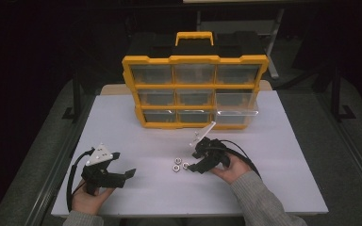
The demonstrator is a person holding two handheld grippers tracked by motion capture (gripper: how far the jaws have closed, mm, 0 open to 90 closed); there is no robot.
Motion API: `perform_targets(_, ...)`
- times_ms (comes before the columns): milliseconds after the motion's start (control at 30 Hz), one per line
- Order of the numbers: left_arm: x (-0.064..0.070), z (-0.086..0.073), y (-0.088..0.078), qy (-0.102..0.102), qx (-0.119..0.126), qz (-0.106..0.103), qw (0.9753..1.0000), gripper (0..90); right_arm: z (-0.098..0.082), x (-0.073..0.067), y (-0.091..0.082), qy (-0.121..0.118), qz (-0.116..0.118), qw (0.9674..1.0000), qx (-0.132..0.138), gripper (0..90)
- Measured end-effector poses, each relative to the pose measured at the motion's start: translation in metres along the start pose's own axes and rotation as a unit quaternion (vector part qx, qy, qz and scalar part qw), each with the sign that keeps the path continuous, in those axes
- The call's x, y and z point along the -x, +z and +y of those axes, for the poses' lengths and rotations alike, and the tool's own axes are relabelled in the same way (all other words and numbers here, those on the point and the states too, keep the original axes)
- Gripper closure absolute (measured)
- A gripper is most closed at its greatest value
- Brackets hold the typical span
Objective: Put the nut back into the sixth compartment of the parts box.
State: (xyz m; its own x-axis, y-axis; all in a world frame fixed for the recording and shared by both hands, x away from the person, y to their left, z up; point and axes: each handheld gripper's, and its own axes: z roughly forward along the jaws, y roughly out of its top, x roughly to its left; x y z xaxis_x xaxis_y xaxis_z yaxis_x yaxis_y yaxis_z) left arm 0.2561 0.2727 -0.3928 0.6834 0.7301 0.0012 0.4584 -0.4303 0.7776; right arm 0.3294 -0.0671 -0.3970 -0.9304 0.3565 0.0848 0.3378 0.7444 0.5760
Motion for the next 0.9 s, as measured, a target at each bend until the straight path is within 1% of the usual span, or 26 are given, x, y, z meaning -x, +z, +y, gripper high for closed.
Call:
perform_targets(33,0.0,0.0,0.0,-0.001,0.001,0.0,1.0,15.4,0.002,0.0,0.003,0.001,0.002,1.0,-0.002,47.6)
perform_targets(67,-0.001,0.0,-0.001,-0.001,0.0,-0.001,1.0,15.4,0.006,0.0,0.009,-0.001,0.002,1.0,-0.007,49.3)
perform_targets(133,0.0,0.0,-0.001,-0.007,0.004,-0.001,1.0,15.4,0.01,0.001,0.016,-0.007,0.004,0.9999,-0.016,51.4)
perform_targets(167,0.0,0.0,-0.001,-0.007,0.004,-0.001,1.0,15.4,0.01,0.001,0.016,-0.007,0.004,0.9999,-0.016,51.4)
perform_targets(200,-0.001,0.0,-0.001,-0.002,0.006,0.0,1.0,15.3,0.013,0.001,0.022,-0.014,0.002,0.9996,-0.025,54.0)
perform_targets(233,0.0,0.0,-0.001,-0.007,0.007,0.0,1.0,15.3,0.014,0.001,0.025,-0.014,0.002,0.9995,-0.028,54.6)
perform_targets(300,0.0,0.0,-0.001,-0.007,0.008,0.0,0.9999,15.4,0.016,0.001,0.031,-0.018,0.003,0.9992,-0.037,56.1)
perform_targets(333,0.0,0.0,-0.001,-0.008,0.008,-0.001,0.9999,15.4,0.016,0.001,0.031,-0.018,0.003,0.9992,-0.037,56.1)
perform_targets(400,0.0,-0.001,0.0,-0.009,0.007,-0.001,0.9999,15.4,0.016,0.002,0.037,-0.018,0.005,0.9986,-0.049,58.6)
perform_targets(467,-0.001,-0.001,-0.001,-0.005,0.003,-0.001,1.0,15.4,0.016,0.002,0.039,-0.018,0.004,0.9985,-0.052,60.1)
perform_targets(500,-0.001,-0.001,-0.001,-0.006,0.003,-0.001,1.0,15.4,0.016,0.003,0.042,-0.02,0.004,0.9981,-0.058,62.0)
perform_targets(600,0.0,-0.001,-0.001,-0.007,0.005,-0.001,1.0,15.4,0.016,0.003,0.044,-0.021,-0.003,0.9977,-0.065,66.5)
perform_targets(633,0.0,-0.001,-0.001,-0.007,0.005,-0.001,1.0,15.4,0.016,0.003,0.045,-0.022,-0.002,0.9976,-0.065,67.5)
perform_targets(667,0.0,-0.001,0.0,-0.01,0.008,-0.001,0.9999,15.4,0.015,0.004,0.045,-0.023,0.0,0.9976,-0.066,67.6)
perform_targets(700,0.0,-0.001,0.0,-0.007,0.005,-0.001,1.0,15.4,0.015,0.005,0.046,-0.02,0.002,0.9975,-0.067,67.6)
perform_targets(733,0.0,-0.001,0.0,-0.009,0.006,-0.001,0.9999,15.4,0.015,0.005,0.046,-0.02,0.002,0.9975,-0.067,67.6)
perform_targets(767,-0.001,-0.001,0.0,-0.006,0.001,-0.002,1.0,15.4,0.015,0.005,0.047,-0.019,0.006,0.9975,-0.068,67.5)
perform_targets(900,-0.001,-0.001,0.0,-0.005,0.0,-0.002,1.0,15.4,0.015,0.006,0.048,-0.021,0.007,0.9973,-0.069,67.9)
